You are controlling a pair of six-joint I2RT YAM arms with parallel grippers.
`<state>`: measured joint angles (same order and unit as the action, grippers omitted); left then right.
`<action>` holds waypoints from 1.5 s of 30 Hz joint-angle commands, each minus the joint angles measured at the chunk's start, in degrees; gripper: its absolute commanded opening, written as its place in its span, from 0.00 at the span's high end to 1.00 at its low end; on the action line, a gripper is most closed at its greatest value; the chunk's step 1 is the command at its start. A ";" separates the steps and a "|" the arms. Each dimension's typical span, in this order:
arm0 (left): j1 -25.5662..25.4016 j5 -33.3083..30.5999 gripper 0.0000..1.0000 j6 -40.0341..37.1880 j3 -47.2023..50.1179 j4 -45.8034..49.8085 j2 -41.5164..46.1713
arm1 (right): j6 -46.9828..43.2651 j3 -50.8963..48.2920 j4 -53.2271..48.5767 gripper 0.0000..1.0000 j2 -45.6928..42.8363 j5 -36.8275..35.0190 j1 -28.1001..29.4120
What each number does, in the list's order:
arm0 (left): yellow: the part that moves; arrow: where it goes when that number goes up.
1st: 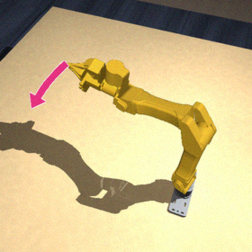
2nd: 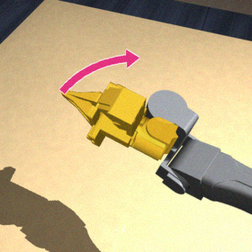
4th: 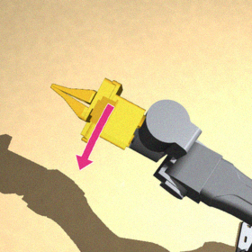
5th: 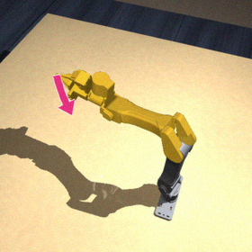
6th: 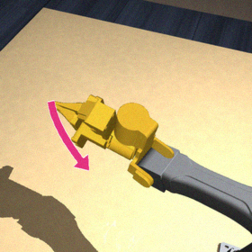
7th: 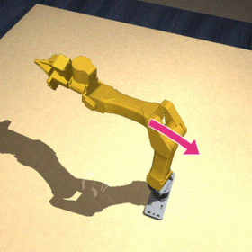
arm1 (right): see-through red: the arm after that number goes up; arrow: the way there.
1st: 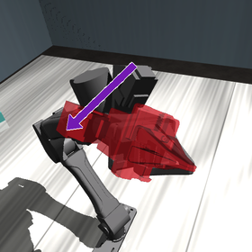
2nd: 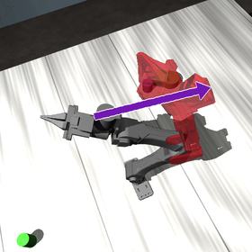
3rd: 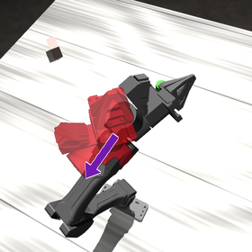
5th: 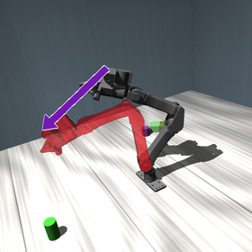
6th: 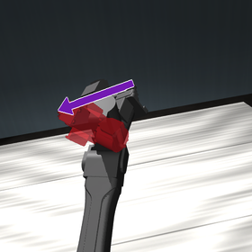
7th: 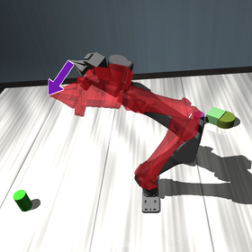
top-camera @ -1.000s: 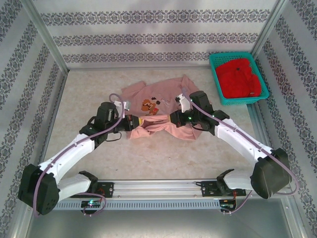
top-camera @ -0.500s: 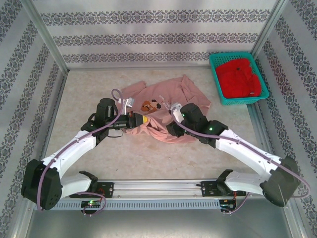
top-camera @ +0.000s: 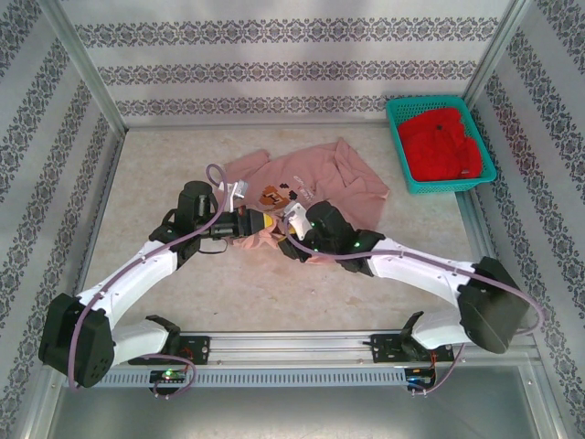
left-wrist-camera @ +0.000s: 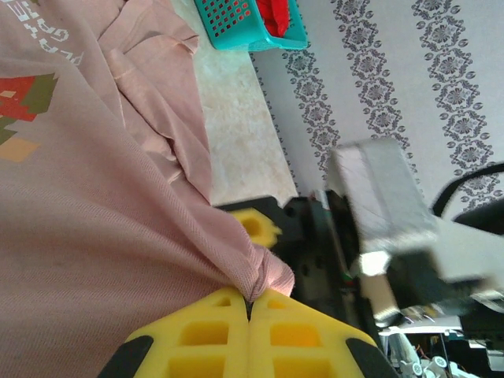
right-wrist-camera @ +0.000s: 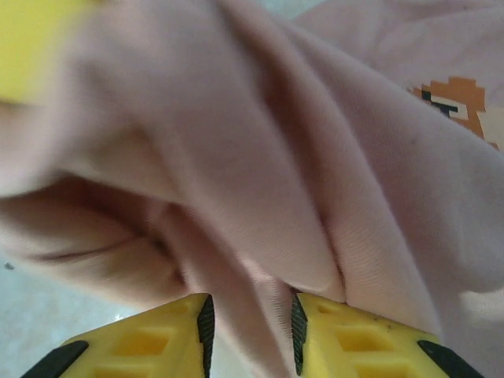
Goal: Fold the inside-out t-shirt
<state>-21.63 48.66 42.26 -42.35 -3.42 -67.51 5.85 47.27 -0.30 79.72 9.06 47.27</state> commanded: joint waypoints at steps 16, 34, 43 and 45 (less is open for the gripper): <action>0.57 -1.47 1.00 -4.46 -0.97 2.96 1.32 | 3.53 4.58 6.62 1.00 3.86 9.05 -4.59; -7.16 -46.47 0.49 -24.00 -5.90 24.04 9.49 | 44.29 3.19 17.67 1.00 -3.15 41.41 -18.37; -22.01 -36.47 0.49 -26.31 -4.47 13.90 8.71 | 47.91 5.89 14.30 1.00 -1.13 39.57 -19.48; -23.79 -37.99 0.48 -27.47 -6.21 13.27 3.58 | 48.12 5.91 13.75 1.00 -1.41 39.16 -19.79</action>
<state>-43.31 10.76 17.72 -47.27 12.86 -58.41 51.94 51.13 13.32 78.89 47.66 28.45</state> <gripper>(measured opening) 0.514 0.062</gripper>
